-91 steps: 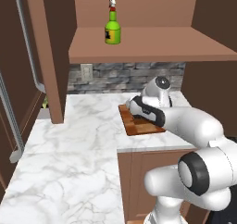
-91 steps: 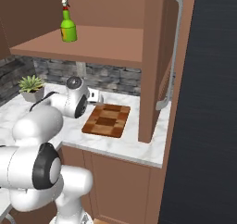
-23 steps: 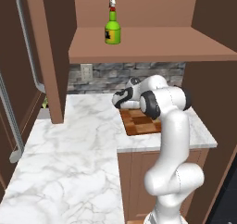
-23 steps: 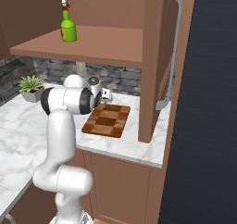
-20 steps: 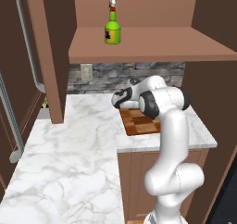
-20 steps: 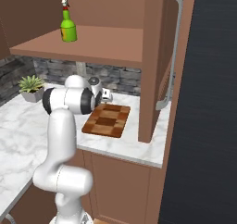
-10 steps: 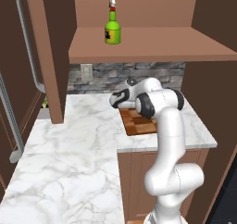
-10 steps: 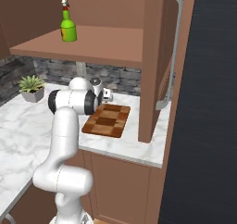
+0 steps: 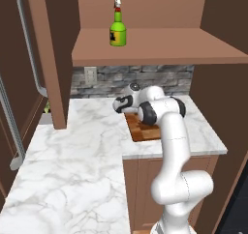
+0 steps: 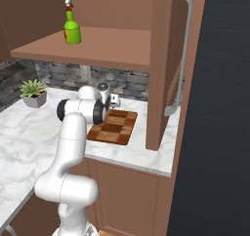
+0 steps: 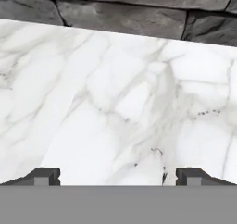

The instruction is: Move the cutting board and knife to the sink. Then move spray from the cabinet to the counter.

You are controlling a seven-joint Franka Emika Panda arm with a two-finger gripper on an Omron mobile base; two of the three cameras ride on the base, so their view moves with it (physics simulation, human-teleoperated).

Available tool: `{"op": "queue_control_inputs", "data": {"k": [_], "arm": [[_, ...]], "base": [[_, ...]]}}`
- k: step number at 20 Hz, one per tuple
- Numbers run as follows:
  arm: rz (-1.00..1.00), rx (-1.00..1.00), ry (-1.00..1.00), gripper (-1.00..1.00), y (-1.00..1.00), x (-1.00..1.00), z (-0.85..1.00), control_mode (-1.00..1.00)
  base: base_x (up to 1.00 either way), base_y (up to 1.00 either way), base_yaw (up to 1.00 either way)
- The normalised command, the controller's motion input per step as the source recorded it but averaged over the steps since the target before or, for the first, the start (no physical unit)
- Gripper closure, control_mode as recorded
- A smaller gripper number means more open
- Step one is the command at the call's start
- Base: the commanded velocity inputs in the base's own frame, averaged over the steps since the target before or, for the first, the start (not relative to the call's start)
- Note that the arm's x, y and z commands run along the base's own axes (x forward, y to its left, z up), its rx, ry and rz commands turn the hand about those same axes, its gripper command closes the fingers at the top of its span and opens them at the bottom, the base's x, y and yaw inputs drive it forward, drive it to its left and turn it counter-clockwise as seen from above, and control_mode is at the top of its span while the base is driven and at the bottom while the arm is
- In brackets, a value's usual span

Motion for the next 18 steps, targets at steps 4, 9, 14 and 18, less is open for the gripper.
{"op": "queue_control_inputs", "data": {"k": [4,9,14,18], "arm": [[0.0,0.0,0.12,-1.0,0.0,0.36,-0.24,-1.0],[0.0,0.0,0.28,-1.0,0.0,0.18,-0.18,-1.0],[0.0,0.0,0.25,-1.0,0.0,-0.36,-0.28,-1.0],[0.0,0.0,0.07,-1.0,0.0,-0.57,-0.29,-1.0]], "base": [[0.0,0.0,0.0],[0.0,0.0,0.0],[0.0,0.0,0.0],[0.0,0.0,0.0]]}}
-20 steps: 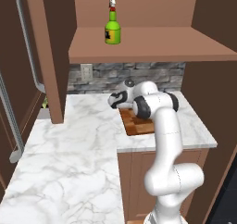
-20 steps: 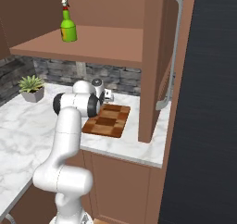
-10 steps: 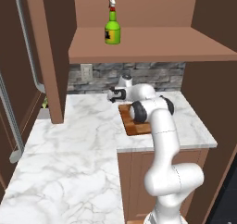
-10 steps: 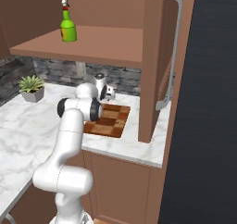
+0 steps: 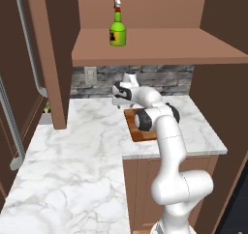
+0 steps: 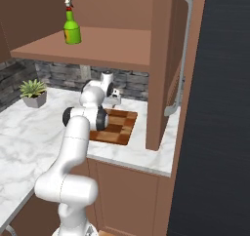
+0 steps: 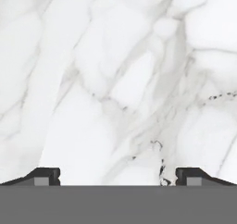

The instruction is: Move the cutting board and knife to the sink. Then move spray from the cabinet to the counter.

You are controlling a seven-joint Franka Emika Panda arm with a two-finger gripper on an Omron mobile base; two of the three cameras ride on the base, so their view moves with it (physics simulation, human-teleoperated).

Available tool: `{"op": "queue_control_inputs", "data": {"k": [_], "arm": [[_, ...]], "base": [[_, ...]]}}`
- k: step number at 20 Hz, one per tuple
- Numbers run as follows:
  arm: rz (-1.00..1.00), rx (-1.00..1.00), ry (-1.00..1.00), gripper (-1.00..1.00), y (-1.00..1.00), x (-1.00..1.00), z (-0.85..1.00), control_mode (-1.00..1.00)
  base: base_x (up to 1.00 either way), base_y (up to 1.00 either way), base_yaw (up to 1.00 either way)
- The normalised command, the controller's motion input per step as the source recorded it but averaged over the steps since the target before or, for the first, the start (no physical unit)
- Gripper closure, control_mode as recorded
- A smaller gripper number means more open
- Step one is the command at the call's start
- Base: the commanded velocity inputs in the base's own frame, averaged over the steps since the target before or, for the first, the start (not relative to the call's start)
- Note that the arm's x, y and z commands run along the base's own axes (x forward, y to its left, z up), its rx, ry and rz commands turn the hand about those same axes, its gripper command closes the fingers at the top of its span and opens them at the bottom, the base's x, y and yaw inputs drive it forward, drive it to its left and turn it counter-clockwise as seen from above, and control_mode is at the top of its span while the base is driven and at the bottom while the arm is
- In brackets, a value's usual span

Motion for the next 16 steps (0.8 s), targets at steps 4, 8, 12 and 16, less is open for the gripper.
{"op": "queue_control_inputs", "data": {"k": [4,8,12,16], "arm": [[0.0,0.0,0.0,-1.0,-0.01,-0.74,-0.25,-1.0],[0.0,0.0,0.0,-1.0,-0.11,-0.9,-0.18,-1.0],[0.0,0.01,0.0,-1.0,-0.2,-0.93,-0.16,-1.0],[0.0,0.0,0.0,-1.0,-0.16,-0.89,-0.17,-1.0]], "base": [[0.0,0.0,0.0],[0.0,0.0,0.0],[0.0,0.0,0.0],[0.0,0.0,0.0]]}}
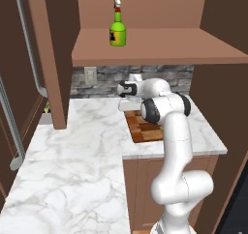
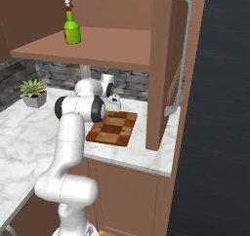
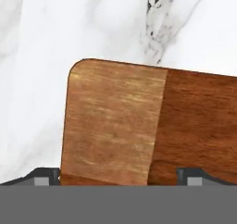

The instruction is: Move the cutting board and knife to the sink. Then move spray from the cabinet to the counter.

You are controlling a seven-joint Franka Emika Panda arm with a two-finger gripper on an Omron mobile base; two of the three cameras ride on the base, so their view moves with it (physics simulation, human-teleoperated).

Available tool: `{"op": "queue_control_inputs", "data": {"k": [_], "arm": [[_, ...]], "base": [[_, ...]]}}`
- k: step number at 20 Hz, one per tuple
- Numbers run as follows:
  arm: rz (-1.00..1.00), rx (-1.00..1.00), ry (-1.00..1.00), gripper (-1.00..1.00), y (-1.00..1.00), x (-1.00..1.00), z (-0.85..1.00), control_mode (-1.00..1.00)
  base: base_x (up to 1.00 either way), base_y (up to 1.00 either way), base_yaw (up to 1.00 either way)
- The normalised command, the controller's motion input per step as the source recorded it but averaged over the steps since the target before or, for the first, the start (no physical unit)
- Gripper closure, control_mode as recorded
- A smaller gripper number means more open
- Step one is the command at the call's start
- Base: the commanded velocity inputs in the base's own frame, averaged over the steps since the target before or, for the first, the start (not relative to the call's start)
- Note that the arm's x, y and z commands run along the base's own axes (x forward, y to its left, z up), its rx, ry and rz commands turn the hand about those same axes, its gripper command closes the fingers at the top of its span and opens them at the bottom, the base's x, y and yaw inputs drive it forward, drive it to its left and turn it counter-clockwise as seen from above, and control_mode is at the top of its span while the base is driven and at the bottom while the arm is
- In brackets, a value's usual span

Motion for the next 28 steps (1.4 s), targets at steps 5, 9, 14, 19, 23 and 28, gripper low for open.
{"op": "queue_control_inputs", "data": {"k": [5,9,14,19,23,28], "arm": [[0.0,0.0,-0.01,-1.0,-0.17,-0.91,-0.16,-1.0],[0.0,0.0,-0.2,-1.0,0.0,-0.07,0.25,-1.0],[0.0,0.0,-0.19,-1.0,0.05,0.0,0.57,-1.0],[0.0,0.0,-0.02,-1.0,0.05,0.49,0.05,-1.0],[0.02,0.0,-0.09,-1.0,0.0,0.79,-0.08,-1.0],[0.0,0.0,-0.01,-1.0,0.0,0.86,0.0,-1.0]], "base": [[0.0,0.0,0.0],[0.0,0.0,0.0],[0.0,0.0,0.0],[0.0,0.0,0.0],[0.0,0.0,0.0],[0.0,0.0,0.0]]}}
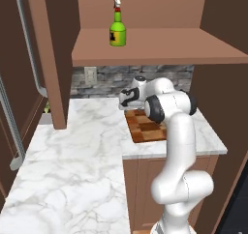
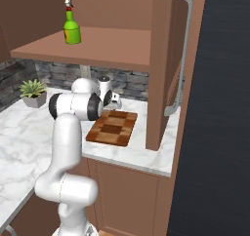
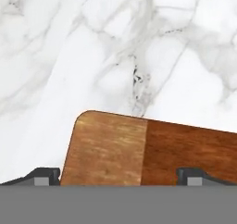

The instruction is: Move the cutting board and knife to the sink. Then move spray from the cabinet to the counter.

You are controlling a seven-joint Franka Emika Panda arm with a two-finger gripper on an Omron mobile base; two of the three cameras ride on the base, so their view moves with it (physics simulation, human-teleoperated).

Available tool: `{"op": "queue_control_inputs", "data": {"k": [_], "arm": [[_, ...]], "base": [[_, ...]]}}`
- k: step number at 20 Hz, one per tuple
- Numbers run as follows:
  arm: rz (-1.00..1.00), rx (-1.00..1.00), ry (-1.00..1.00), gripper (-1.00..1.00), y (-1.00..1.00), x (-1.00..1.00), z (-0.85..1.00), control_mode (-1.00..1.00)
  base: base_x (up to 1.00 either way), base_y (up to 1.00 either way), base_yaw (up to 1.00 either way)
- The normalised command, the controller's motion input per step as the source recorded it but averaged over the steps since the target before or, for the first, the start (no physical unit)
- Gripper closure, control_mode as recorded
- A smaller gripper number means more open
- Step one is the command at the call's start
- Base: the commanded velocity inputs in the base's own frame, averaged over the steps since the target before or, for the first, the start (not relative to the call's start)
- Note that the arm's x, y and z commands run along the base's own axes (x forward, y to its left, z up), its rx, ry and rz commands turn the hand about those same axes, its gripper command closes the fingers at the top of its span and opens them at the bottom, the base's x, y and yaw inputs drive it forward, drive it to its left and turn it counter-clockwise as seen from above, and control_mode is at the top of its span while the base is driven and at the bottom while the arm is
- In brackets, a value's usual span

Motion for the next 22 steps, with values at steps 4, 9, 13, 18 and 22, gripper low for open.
{"op": "queue_control_inputs", "data": {"k": [4,9,13,18,22], "arm": [[0.03,0.0,-0.01,-1.0,0.0,0.92,-0.12,-1.0],[0.03,0.0,-0.01,-1.0,0.0,0.73,-0.32,-1.0],[0.0,0.0,0.0,-1.0,0.0,0.28,-0.29,-1.0],[0.0,0.0,0.02,-1.0,0.0,0.07,-0.27,-1.0],[0.0,0.0,0.04,-1.0,0.0,-0.78,-0.41,-1.0]], "base": [[0.0,0.0,0.0],[0.0,0.0,0.0],[0.0,0.0,0.0],[0.0,0.0,0.0],[0.0,0.0,0.0]]}}
